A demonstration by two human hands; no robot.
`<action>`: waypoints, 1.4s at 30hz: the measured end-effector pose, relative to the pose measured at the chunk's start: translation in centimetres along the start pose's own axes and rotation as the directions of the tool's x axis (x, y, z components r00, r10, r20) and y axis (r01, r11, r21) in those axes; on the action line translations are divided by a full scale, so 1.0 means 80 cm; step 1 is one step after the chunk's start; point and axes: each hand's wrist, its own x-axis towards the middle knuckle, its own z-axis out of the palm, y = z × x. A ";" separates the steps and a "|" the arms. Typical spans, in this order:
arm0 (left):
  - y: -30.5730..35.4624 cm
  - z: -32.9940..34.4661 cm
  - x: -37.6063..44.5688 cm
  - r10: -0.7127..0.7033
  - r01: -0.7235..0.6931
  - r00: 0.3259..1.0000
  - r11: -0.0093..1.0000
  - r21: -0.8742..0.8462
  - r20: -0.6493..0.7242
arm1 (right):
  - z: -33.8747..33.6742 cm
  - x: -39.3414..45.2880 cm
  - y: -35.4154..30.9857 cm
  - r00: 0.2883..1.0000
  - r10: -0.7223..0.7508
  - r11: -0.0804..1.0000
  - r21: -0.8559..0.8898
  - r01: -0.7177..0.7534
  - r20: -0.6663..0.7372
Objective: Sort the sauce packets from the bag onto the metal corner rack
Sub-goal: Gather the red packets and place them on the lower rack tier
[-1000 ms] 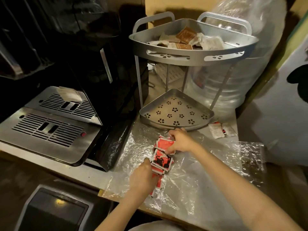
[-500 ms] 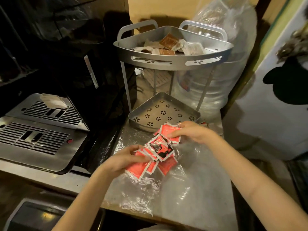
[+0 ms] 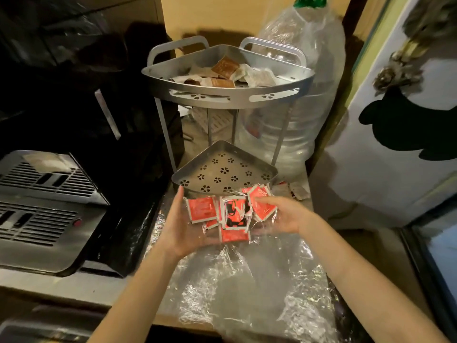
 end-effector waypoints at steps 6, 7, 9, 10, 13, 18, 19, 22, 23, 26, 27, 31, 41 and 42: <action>-0.003 0.021 0.011 0.001 0.087 0.979 0.903 0.421 -0.204 | 0.000 -0.015 0.018 0.998 0.044 0.999 -0.020 -0.043 0.040; -0.005 0.023 0.015 0.020 0.100 0.971 0.871 0.481 -0.238 | 0.002 -0.019 0.018 0.999 0.044 0.998 -0.049 -0.042 0.032; -0.005 0.024 0.023 0.056 0.095 0.963 0.844 0.527 -0.264 | 0.005 -0.026 0.018 0.999 0.049 0.991 -0.125 -0.049 -0.002; -0.004 0.026 0.024 0.056 0.093 0.966 0.839 0.536 -0.254 | 0.007 -0.029 0.018 0.999 0.044 0.986 -0.162 -0.046 -0.014; 0.000 0.029 0.027 0.049 0.085 0.979 0.787 0.611 -0.198 | 0.011 -0.031 0.020 0.999 0.041 0.959 -0.280 -0.042 -0.010; 0.007 0.033 0.029 0.148 0.025 0.973 0.689 0.724 -0.175 | 0.012 -0.025 0.018 0.997 -0.038 0.912 -0.410 0.010 -0.061; 0.011 0.035 0.029 0.183 -0.005 0.971 0.662 0.750 -0.155 | 0.010 -0.021 0.015 0.993 -0.095 0.897 -0.439 0.057 -0.065; 0.026 0.047 0.029 0.326 -0.118 0.941 0.568 0.815 -0.091 | 0.011 -0.024 -0.001 0.947 -0.306 0.846 -0.482 0.227 -0.092; 0.032 0.053 0.027 0.367 -0.146 0.927 0.546 0.825 -0.079 | 0.011 -0.026 -0.007 0.923 -0.375 0.822 -0.493 0.285 -0.092; 0.055 0.077 0.021 0.474 -0.245 0.880 0.505 0.828 -0.028 | 0.022 -0.041 -0.026 0.827 -0.557 0.754 -0.466 0.463 -0.078; 0.064 0.085 0.019 0.512 -0.297 0.859 0.476 0.828 0.014 | 0.025 -0.046 -0.034 0.786 -0.613 0.728 -0.442 0.524 -0.077; 0.099 0.121 -0.002 0.619 -0.441 0.760 0.270 0.856 0.197 | 0.040 -0.061 -0.061 0.635 -0.764 0.627 -0.367 0.687 -0.116; 0.155 0.183 -0.058 0.671 -0.663 0.330 -0.337 0.669 0.664 | 0.075 -0.120 -0.119 0.276 -0.960 0.279 -0.275 0.920 -0.051; 0.158 0.185 -0.059 0.675 -0.667 0.312 -0.346 0.660 0.669 | 0.075 -0.121 -0.122 0.267 -0.963 0.267 -0.276 0.923 -0.039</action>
